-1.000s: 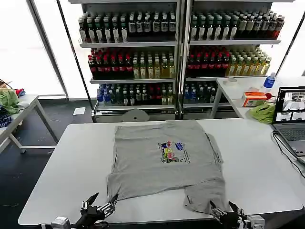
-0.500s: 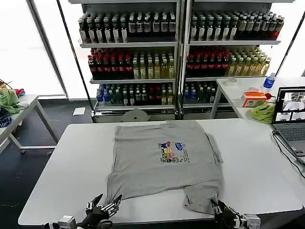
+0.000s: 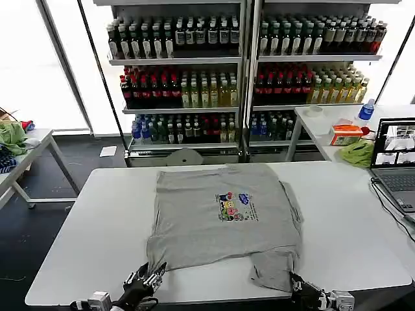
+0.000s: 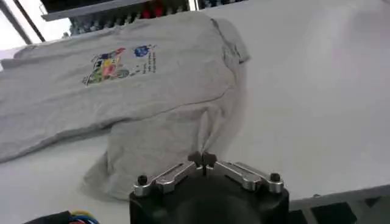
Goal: Fold and organize the clothes.
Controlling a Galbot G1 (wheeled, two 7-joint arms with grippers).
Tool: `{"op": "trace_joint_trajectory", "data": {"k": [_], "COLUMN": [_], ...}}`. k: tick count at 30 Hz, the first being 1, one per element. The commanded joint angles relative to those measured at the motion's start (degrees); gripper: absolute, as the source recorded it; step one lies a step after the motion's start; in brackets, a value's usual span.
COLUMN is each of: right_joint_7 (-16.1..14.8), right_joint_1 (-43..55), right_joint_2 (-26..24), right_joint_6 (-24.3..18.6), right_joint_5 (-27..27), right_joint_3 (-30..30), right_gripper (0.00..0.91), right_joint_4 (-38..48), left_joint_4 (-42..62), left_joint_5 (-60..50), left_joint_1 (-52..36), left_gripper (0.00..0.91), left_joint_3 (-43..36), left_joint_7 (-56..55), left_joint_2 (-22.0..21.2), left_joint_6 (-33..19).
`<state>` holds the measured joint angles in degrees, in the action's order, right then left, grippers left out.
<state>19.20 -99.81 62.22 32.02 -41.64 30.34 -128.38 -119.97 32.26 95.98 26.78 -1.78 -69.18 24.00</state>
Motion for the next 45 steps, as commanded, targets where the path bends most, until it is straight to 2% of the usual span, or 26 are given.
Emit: {"op": "trace_joint_trajectory", "data": {"k": [1, 10, 11, 13, 15, 19, 26, 31, 35, 41, 45], "right_joint_7": [0.02, -0.75, -1.72, -6.37, -8.08, -13.21, -18.09, -18.63, -18.46, -16.38, -16.59], "right_joint_1": [0.06, -0.01, -0.03, -0.56, -0.57, -0.78, -2.76, -4.32, -1.22, 8.43, 12.28], "right_joint_2": [0.01, -0.09, -0.13, -0.97, -1.05, -2.02, -2.37, -2.47, -1.40, 0.83, 1.39], "right_joint_6": [0.00, -1.38, -1.71, -7.15, -8.68, -16.38, -22.39, -24.38, -24.41, -23.68, -24.91], "right_joint_5": [-0.05, 0.11, 0.11, 0.79, 1.85, 1.56, 0.91, -1.36, -2.66, -1.76, -2.07], "right_joint_3": [0.11, 0.18, 0.17, -0.07, -0.15, -0.64, -0.53, 0.58, 0.40, -1.81, -2.38], "right_gripper": [0.000, 0.000, 0.000, 0.000, 0.000, 0.000, 0.000, 0.000, 0.000, 0.000, 0.000], "right_joint_4": [-0.21, 0.10, 0.13, 0.41, 0.77, 2.20, 0.35, -3.44, -4.28, 2.68, 6.79], "left_joint_4": [1.86, 0.68, 0.68, 0.79, 0.52, -1.80, -6.97, -10.33, -11.20, -7.80, -4.86], "left_joint_5": [-0.33, -2.29, -2.33, -2.48, -2.54, -2.50, -2.43, -1.51, 0.45, 7.33, 8.19], "left_joint_1": [-0.20, 0.41, 0.35, 0.18, 0.27, 1.26, 4.19, 5.95, 4.20, -3.00, -6.53], "left_gripper": [0.020, 0.010, 0.010, 0.010, 0.010, 0.010, 0.010, 0.000, 0.010, 0.010, 0.010], "left_joint_3": [-0.62, -1.03, -0.99, -0.77, -0.53, 0.14, 2.50, 4.95, 6.40, 6.71, 5.00], "left_joint_7": [0.12, 0.28, 0.12, -0.32, -0.55, -0.81, -0.71, -0.61, -0.76, -1.76, -1.68], "left_joint_2": [-0.06, -0.25, -0.26, -0.29, -0.31, -0.44, -0.39, 0.77, 2.41, 6.37, 8.47], "left_joint_6": [0.21, -1.45, -1.81, -2.89, -3.90, -5.09, -5.32, -5.04, -4.39, -3.78, -3.94]}}
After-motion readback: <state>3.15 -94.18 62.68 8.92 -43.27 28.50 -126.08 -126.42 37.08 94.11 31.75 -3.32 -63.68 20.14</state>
